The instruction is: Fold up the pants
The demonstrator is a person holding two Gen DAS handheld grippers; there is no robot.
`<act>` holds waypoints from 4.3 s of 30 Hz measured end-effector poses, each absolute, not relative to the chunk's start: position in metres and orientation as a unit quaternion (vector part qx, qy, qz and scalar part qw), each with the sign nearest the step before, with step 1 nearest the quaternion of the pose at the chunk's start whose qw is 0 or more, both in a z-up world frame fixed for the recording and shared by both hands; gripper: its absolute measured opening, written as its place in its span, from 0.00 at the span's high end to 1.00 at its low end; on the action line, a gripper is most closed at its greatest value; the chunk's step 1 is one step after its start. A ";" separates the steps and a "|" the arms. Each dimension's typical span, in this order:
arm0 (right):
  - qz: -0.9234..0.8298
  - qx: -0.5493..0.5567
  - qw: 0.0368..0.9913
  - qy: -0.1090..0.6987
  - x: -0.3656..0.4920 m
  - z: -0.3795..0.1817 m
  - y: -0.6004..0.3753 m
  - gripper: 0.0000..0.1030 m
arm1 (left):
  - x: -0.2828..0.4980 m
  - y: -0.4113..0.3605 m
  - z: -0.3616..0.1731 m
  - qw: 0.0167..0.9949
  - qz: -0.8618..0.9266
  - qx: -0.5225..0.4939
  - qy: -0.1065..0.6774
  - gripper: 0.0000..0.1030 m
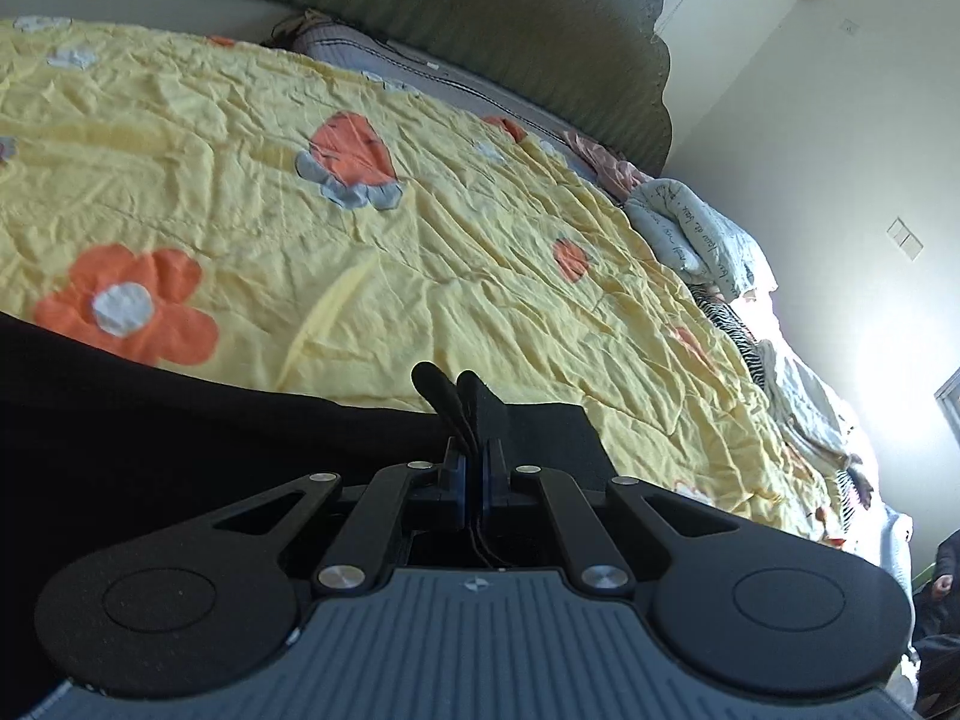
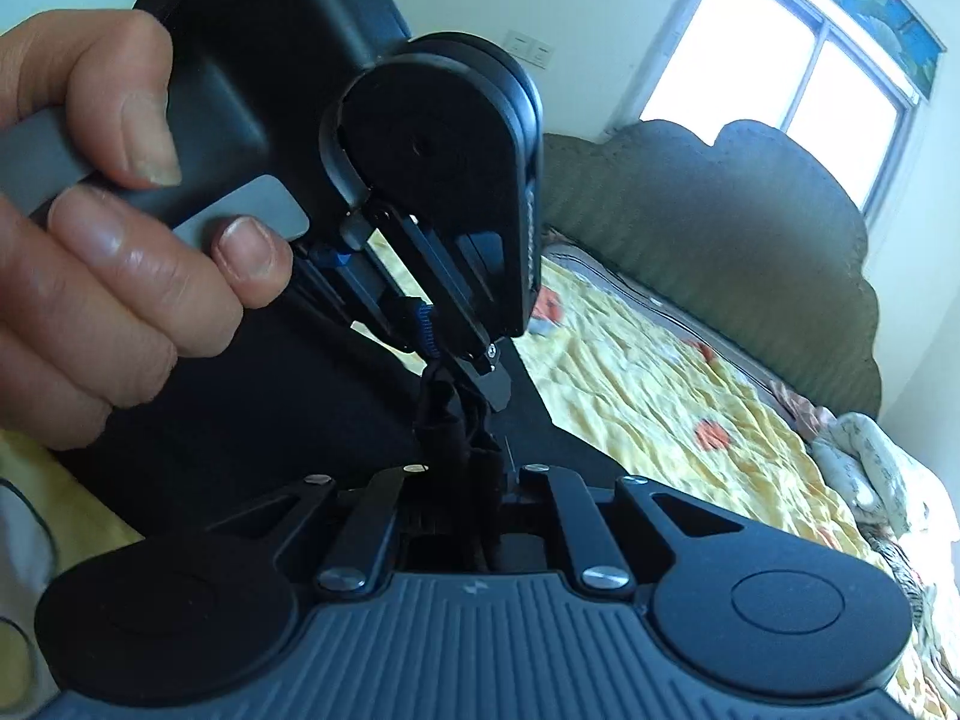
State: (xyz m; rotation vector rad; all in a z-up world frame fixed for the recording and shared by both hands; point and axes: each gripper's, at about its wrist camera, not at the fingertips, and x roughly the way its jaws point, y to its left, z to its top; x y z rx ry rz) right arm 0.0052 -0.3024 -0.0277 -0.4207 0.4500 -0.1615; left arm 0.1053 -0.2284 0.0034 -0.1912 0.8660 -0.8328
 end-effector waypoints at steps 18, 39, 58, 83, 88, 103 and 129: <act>0.030 -0.229 0.946 0.227 0.032 -0.039 -0.242 0.92 | 0.108 -0.156 0.003 0.873 -0.327 0.003 0.361 0.95; 0.077 -0.226 0.944 0.228 0.039 -0.041 -0.241 0.92 | 0.124 -0.108 -0.003 0.885 -0.290 -0.006 0.365 0.95; 0.093 -0.220 0.942 0.236 0.040 -0.036 -0.281 0.92 | 0.127 -0.102 -0.010 0.884 -0.281 0.003 0.374 0.95; 0.086 -0.216 0.939 0.254 0.047 -0.023 -0.251 0.90 | 0.132 -0.090 -0.013 0.885 -0.266 -0.005 0.382 0.79; 0.118 -0.159 0.952 0.235 0.027 0.005 -0.254 0.62 | 0.136 -0.072 -0.001 0.914 -0.209 0.015 0.346 0.73; -0.025 0.022 0.947 0.321 0.070 0.012 -0.316 0.59 | 0.120 -0.099 -0.008 0.908 -0.224 0.134 0.329 0.62; 0.019 -0.005 0.951 0.309 0.051 0.005 -0.249 0.49 | 0.124 -0.034 -0.006 0.919 -0.137 0.084 0.361 0.51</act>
